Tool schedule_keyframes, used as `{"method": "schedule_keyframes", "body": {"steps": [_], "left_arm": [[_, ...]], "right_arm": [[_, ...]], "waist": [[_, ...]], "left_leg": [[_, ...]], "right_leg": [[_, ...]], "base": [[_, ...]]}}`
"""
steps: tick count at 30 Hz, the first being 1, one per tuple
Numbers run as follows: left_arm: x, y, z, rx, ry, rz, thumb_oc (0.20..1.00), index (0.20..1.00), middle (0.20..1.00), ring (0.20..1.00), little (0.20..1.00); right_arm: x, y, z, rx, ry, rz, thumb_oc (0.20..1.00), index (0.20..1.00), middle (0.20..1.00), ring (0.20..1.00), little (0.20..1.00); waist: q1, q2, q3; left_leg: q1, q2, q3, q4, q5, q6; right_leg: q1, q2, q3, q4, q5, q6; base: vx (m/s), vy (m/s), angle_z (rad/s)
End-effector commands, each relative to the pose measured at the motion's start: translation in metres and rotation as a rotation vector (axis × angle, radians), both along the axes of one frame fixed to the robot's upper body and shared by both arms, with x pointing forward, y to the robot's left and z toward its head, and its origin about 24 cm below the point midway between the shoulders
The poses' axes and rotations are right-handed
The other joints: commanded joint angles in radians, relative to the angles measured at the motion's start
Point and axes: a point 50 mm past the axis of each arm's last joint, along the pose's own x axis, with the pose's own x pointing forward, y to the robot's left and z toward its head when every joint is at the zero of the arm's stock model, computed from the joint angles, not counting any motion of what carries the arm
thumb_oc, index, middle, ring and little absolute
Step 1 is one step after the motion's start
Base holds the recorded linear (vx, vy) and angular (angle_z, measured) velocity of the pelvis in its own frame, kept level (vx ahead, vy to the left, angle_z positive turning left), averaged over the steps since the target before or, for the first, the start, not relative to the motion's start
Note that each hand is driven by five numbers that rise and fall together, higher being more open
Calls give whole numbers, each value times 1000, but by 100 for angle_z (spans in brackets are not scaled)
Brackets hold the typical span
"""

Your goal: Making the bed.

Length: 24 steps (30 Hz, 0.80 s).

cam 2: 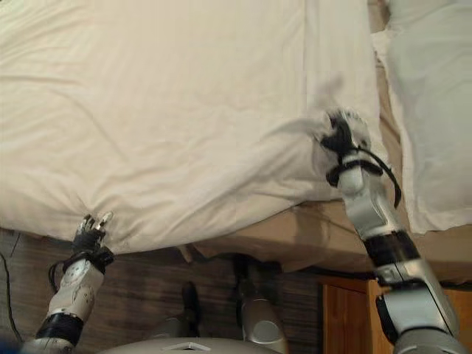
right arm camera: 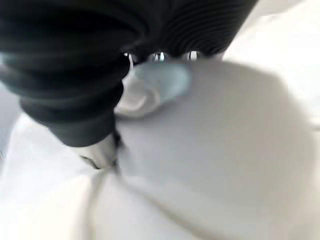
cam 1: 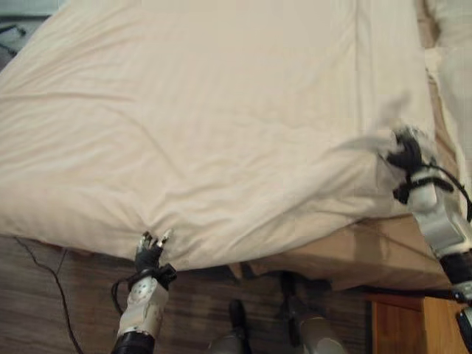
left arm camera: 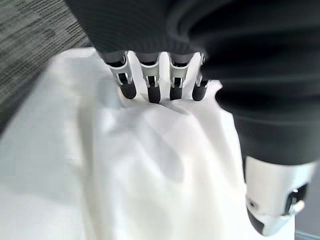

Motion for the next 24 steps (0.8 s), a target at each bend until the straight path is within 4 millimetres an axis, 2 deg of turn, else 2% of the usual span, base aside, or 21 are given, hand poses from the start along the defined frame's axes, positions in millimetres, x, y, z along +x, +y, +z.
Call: {"method": "schedule_keyframes", "body": {"steps": [1, 4, 5, 7, 11, 13, 14, 16, 18, 19, 20, 21, 23, 24], "left_arm": [[11, -21, -3, 1, -3, -143, 1000, 1000, 1000, 1000, 1000], [10, -24, -4, -18, -10, -132, 1000, 1000, 1000, 1000, 1000], [9, -22, -4, -24, -13, -118, 1000, 1000, 1000, 1000, 1000], [8, -22, -1, -37, -34, -89, 1000, 1000, 1000, 1000, 1000], [1, -18, -2, -57, -40, -31, 1000, 1000, 1000, 1000, 1000], [-1, -18, -3, -60, -36, -27, 1000, 1000, 1000, 1000, 1000], [-2, -15, -3, -67, -39, -3, 1000, 1000, 1000, 1000, 1000], [-4, -14, -4, -73, -30, 16, 1000, 1000, 1000, 1000, 1000], [-4, -16, -8, -90, -20, 39, 1000, 1000, 1000, 1000, 1000], [-4, -16, -8, -89, -19, 40, 1000, 1000, 1000, 1000, 1000], [-3, -19, -10, -98, -15, 50, 1000, 1000, 1000, 1000, 1000], [-3, -18, -10, -98, -15, 51, 1000, 1000, 1000, 1000, 1000], [-1, -23, -10, -101, -18, 40, 1000, 1000, 1000, 1000, 1000], [-1, -23, -10, -100, -18, 41, 1000, 1000, 1000, 1000, 1000]], "right_arm": [[8, -30, 13, -112, 26, -109, 200, 200, 200, 200, 200], [-2, -49, 4, -89, 58, -186, 200, 200, 200, 200, 200], [-5, -53, 6, -77, 44, -198, 200, 200, 200, 200, 200], [-17, -58, -5, -33, 40, -219, 200, 200, 200, 200, 200], [-43, -59, -6, 4, -20, -212, 200, 200, 200, 200, 200], [-50, -60, -8, 3, -21, -213, 200, 200, 200, 200, 200], [-60, -60, -10, 8, -28, -211, 200, 200, 200, 200, 200], [-74, -63, -19, 16, -18, -233, 200, 200, 200, 200, 200], [-86, -57, -45, 23, 50, -238, 200, 200, 200, 200, 200], [-86, -56, -46, 23, 51, -237, 200, 200, 200, 200, 200], [-88, -48, -62, 23, 99, -226, 200, 200, 200, 200, 200], [-87, -48, -62, 22, 99, -225, 200, 200, 200, 200, 200], [-90, -34, -84, -24, 176, -178, 200, 200, 200, 200, 200], [-90, -33, -84, -24, 177, -177, 200, 200, 200, 200, 200]], "waist": [[-7, 24, -73], [-30, 34, -75], [-38, 37, -77], [-64, 43, -78], [-105, 50, -86], [-108, 51, -89], [-125, 52, -92], [-143, 51, -96], [-165, 49, -101], [-164, 48, -101], [-177, 48, -103], [-175, 46, -102], [-187, 47, -102], [-187, 46, -102]], "left_leg": [[13, 58, -67, 6, -38, -46], [25, 57, -40, 6, -44, -43], [28, 57, -29, 6, -46, -43], [39, 62, -5, 6, -51, -40], [58, 71, 27, 6, -57, -41], [61, 73, 30, 6, -58, -41], [65, 78, 36, 6, -60, -41], [71, 82, 42, 6, -62, -41], [83, 87, 57, 6, -68, -39], [84, 87, 59, 6, -69, -39], [92, 89, 71, 6, -72, -38], [94, 89, 74, 6, -73, -38], [111, 90, 93, 6, -78, -36], [112, 90, 94, 6, -79, -36]], "right_leg": [[51, -66, -30, 18, -133, 65], [46, -65, -5, 18, -126, 70], [45, -63, 4, 18, -125, 72], [39, -58, 28, 18, -122, 74], [43, -47, 52, 18, -125, 77], [45, -44, 55, 18, -127, 77], [47, -40, 58, 18, -130, 77], [51, -35, 61, 18, -133, 77], [55, -27, 75, 18, -132, 79], [55, -26, 76, 18, -132, 79], [56, -21, 87, 18, -130, 80], [57, -20, 90, 18, -130, 80], [60, -12, 106, 18, -128, 81], [61, -12, 107, 18, -128, 81]], "base": [[-10, 28, -10], [-18, 22, -5], [-1, 12, -13], [27, 6, -18], [26, -12, -27], [11, -10, -23], [12, -10, -24], [21, -6, -17], [7, 6, -3], [13, 18, -25], [10, 18, -32], [15, 31, -35], [19, 28, -30], [32, 41, -27]]}}
